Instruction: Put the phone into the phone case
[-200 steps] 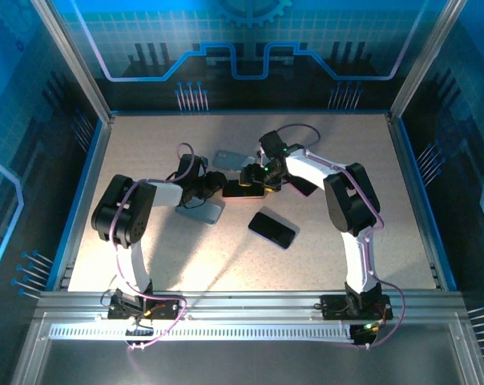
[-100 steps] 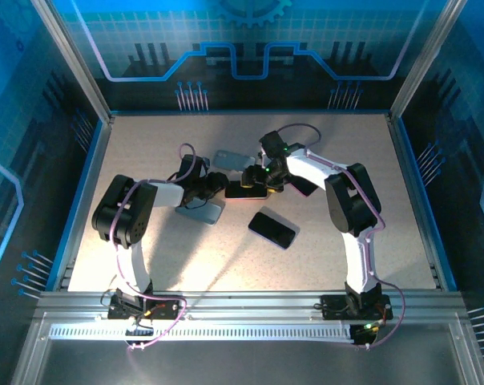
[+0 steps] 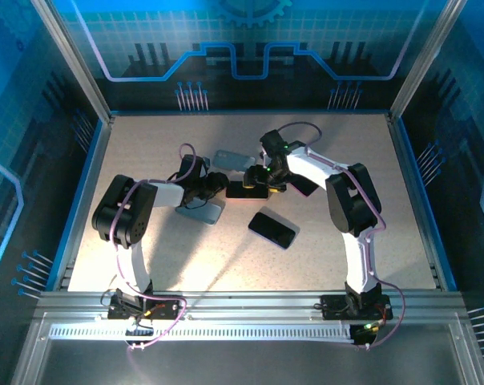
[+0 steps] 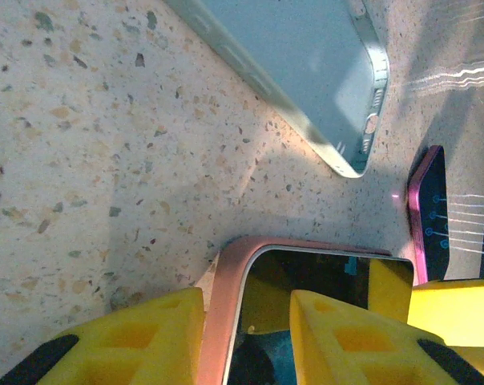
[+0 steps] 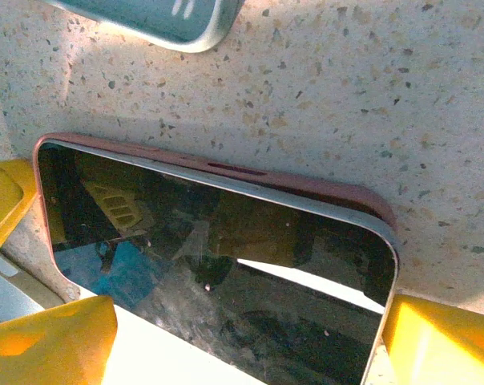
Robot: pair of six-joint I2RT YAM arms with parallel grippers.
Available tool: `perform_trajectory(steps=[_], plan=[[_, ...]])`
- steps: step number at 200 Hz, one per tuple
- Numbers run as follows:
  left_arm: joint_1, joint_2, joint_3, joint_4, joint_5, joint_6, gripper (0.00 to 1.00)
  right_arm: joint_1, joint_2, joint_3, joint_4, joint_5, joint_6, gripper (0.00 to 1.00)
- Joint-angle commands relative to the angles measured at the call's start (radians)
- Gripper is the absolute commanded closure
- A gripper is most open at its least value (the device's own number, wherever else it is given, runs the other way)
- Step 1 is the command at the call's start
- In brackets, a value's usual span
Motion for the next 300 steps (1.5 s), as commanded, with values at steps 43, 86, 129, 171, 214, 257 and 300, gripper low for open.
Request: perform_trajectory(steps=[43, 86, 129, 171, 214, 257, 300], plan=[[-0.004, -0.029, -0.018, 0.003, 0.023, 0.001, 0.65, -0.011, -0.071, 0.013, -0.037, 0.024, -0.021, 0.14], [-0.004, -0.054, -0.020, -0.019, 0.016, 0.010, 0.66, -0.017, -0.132, -0.051, 0.002, 0.018, -0.033, 0.18], [-0.011, -0.062, 0.001, -0.058, 0.007, 0.024, 0.65, -0.020, -0.187, -0.169, 0.072, 0.013, -0.049, 0.84], [-0.028, -0.052, 0.032, -0.116, -0.011, 0.048, 0.66, -0.023, -0.204, -0.252, 0.120, 0.032, -0.062, 1.00], [-0.034, -0.042, 0.051, -0.143, -0.031, 0.053, 0.66, -0.032, -0.197, -0.284, 0.149, 0.029, -0.060, 1.00], [-0.033, -0.037, 0.059, -0.162, -0.043, 0.058, 0.66, -0.041, -0.172, -0.284, 0.159, 0.014, -0.064, 1.00], [-0.034, -0.030, 0.063, -0.162, -0.043, 0.057, 0.66, -0.042, -0.142, -0.276, 0.151, 0.015, -0.065, 1.00]])
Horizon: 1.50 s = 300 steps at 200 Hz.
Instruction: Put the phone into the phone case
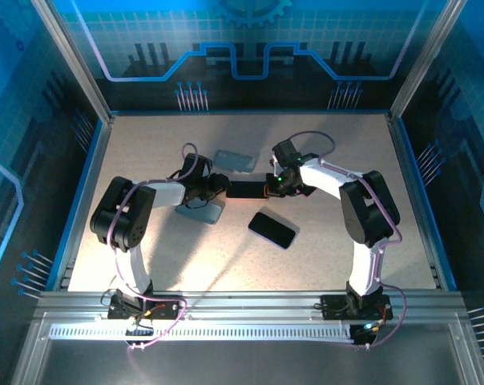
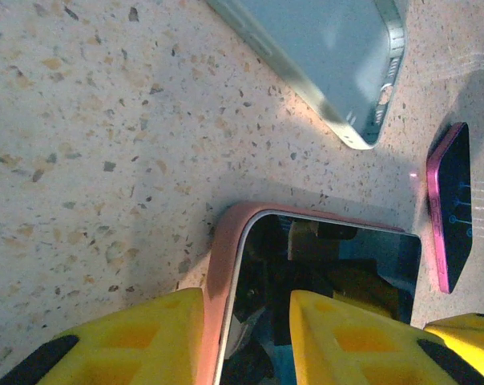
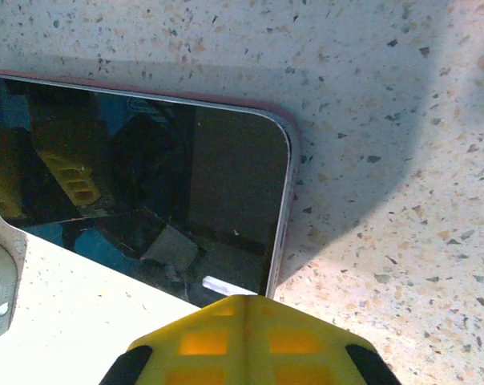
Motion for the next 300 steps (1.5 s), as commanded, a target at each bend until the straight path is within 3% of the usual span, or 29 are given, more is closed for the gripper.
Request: perform_trajectory(steps=[1, 300], plan=[[-0.007, 0.004, 0.030, -0.021, -0.010, 0.026, 0.66, -0.009, 0.027, 0.001, -0.001, -0.006, -0.012, 1.00], [-0.036, 0.055, 0.060, -0.034, -0.002, 0.021, 0.62, 0.077, 0.147, -0.022, -0.003, 0.065, -0.006, 1.00]])
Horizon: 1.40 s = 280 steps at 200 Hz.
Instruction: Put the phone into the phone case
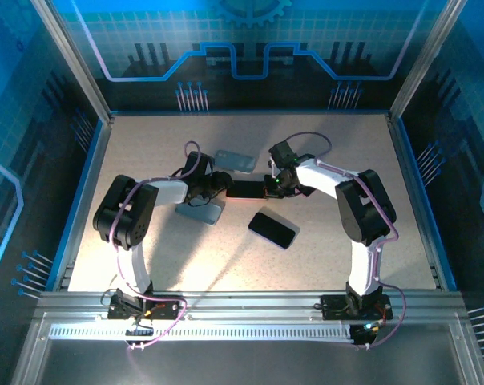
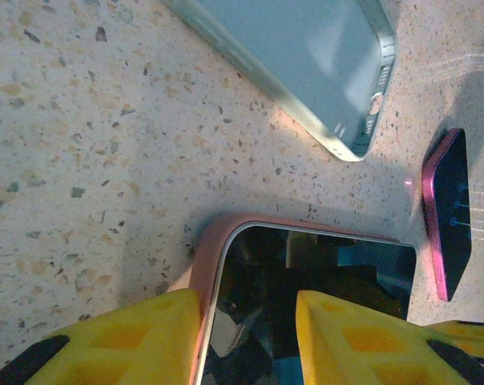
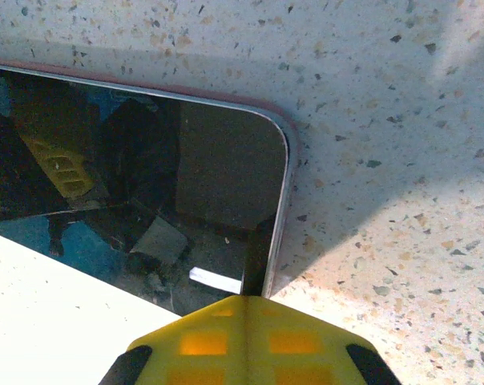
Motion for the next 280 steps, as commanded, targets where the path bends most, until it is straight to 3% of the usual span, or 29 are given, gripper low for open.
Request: perform_trajectory(steps=[1, 156, 280], plan=[[-0.023, 0.028, 0.022, -0.026, 0.009, 0.022, 0.62, 0.054, 0.112, -0.036, 0.004, 0.020, 0.000, 1.00], [-0.044, 0.023, 0.048, -0.105, -0.024, -0.002, 0.62, 0.106, 0.246, -0.029, -0.009, -0.010, 0.014, 1.00], [-0.047, 0.003, 0.116, -0.203, -0.097, -0.010, 0.62, -0.009, -0.066, 0.063, -0.109, -0.095, -0.017, 1.00]])
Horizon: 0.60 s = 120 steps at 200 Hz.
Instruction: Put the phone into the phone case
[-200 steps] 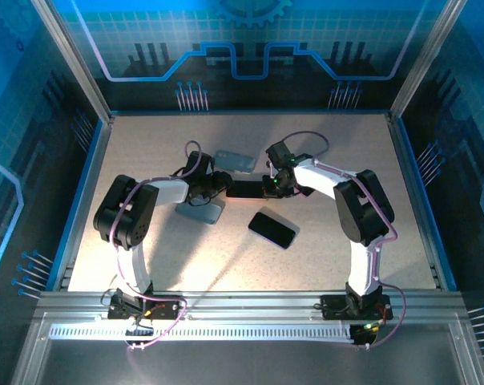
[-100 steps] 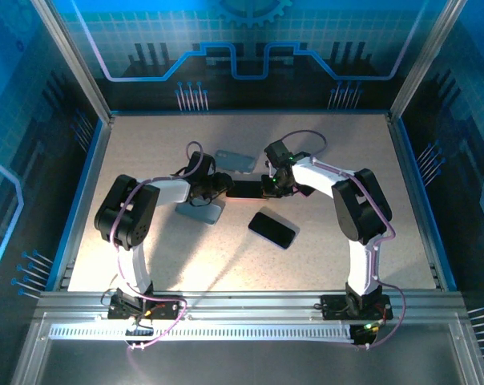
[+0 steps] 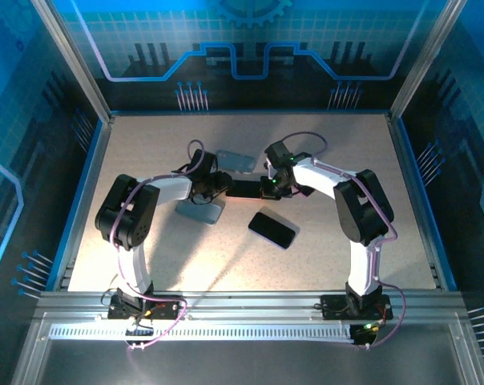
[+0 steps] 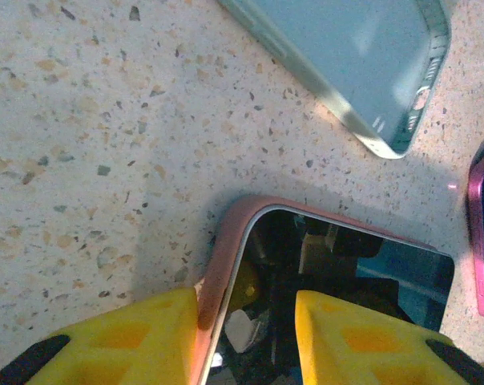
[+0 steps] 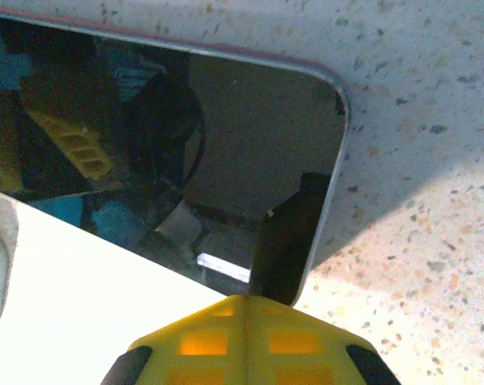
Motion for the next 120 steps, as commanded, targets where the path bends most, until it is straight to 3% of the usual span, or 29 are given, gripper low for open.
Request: perform_trajectory(steps=[1, 120], plan=[[-0.014, 0.000, 0.037, -0.029, -0.003, -0.006, 0.62, -0.028, -0.064, 0.023, -0.042, -0.052, -0.027, 1.00], [-0.020, -0.002, 0.063, -0.075, -0.049, 0.006, 0.62, -0.080, 0.006, 0.001, -0.011, -0.094, -0.064, 1.00]])
